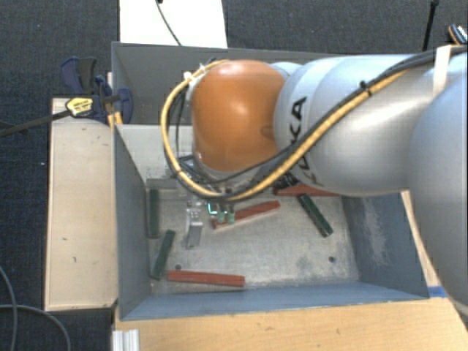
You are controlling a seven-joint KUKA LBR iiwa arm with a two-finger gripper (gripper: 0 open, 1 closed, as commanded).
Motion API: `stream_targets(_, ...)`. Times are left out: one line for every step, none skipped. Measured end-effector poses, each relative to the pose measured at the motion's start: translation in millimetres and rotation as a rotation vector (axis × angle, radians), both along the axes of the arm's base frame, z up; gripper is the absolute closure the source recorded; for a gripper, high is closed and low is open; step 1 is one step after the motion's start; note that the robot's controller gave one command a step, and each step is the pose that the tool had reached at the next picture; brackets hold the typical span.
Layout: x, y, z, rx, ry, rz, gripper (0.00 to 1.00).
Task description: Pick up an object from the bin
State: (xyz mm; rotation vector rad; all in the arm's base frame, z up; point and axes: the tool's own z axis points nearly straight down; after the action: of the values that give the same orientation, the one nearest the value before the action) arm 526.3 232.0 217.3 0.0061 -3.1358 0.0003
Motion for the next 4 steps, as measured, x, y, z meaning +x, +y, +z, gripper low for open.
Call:
stream_targets(25.6,-23.4,-151.6,-0.001,-0.002,0.075,0.00)
stream_targets(44.6,-90.8,-128.1,-0.001,-0.012,-0.037,0.00)
stream_targets(49.2,-144.9,-147.8,-0.002,-0.005,-0.036,0.00)
stream_targets(49.2,-140.7,-146.4,0.001,-0.007,-0.038,1.00)
